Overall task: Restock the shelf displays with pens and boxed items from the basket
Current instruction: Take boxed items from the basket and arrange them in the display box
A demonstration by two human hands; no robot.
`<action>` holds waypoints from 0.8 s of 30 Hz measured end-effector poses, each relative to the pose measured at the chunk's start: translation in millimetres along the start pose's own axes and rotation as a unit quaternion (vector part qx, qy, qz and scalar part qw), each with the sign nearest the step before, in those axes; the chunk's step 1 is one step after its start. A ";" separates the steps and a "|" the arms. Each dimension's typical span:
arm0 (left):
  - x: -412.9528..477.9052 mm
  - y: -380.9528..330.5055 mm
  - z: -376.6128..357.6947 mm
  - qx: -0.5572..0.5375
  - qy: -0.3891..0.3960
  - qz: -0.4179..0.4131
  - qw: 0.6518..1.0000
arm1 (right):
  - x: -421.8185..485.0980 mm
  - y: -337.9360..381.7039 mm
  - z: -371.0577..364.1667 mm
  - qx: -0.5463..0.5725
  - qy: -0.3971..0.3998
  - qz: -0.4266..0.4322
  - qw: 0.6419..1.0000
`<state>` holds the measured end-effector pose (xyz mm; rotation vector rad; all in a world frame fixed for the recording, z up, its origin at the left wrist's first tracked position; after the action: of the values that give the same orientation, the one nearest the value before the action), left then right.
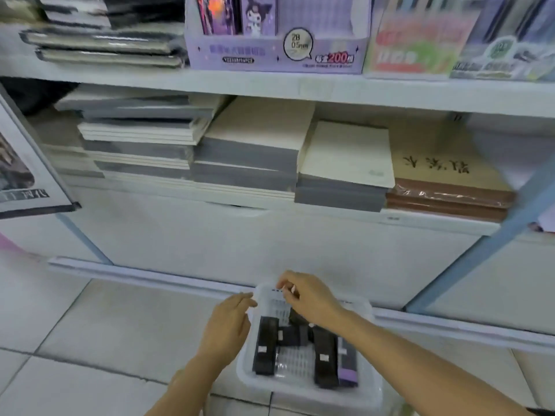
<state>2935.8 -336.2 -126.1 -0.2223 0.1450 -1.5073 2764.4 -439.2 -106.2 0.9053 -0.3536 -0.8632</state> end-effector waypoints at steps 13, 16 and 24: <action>-39.8 19.7 -77.2 -0.002 0.088 -0.046 0.995 | 22.4 -102.1 -119.5 0.054 0.115 -0.213 0.969; -37.8 22.3 -79.6 -0.041 0.075 -0.022 0.996 | 24.3 -108.3 -126.9 0.022 0.085 -0.213 0.973; -1.6 15.5 -63.1 -0.249 0.029 0.162 0.954 | 27.5 -95.1 -78.3 0.242 0.129 -0.187 0.943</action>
<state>2936.1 -337.3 -191.1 -0.5311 0.5857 -1.1281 2780.9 -449.0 -230.9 1.5632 -0.1659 -1.0081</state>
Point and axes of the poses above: each hand's wrist, its own x-axis towards the middle knuckle, its own z-axis out of the back of the hand, y = z × x, the point moved 2 cm from there along x, towards the middle knuckle, and after that the axes turned 14 degrees about x, right-handed, at the moved point
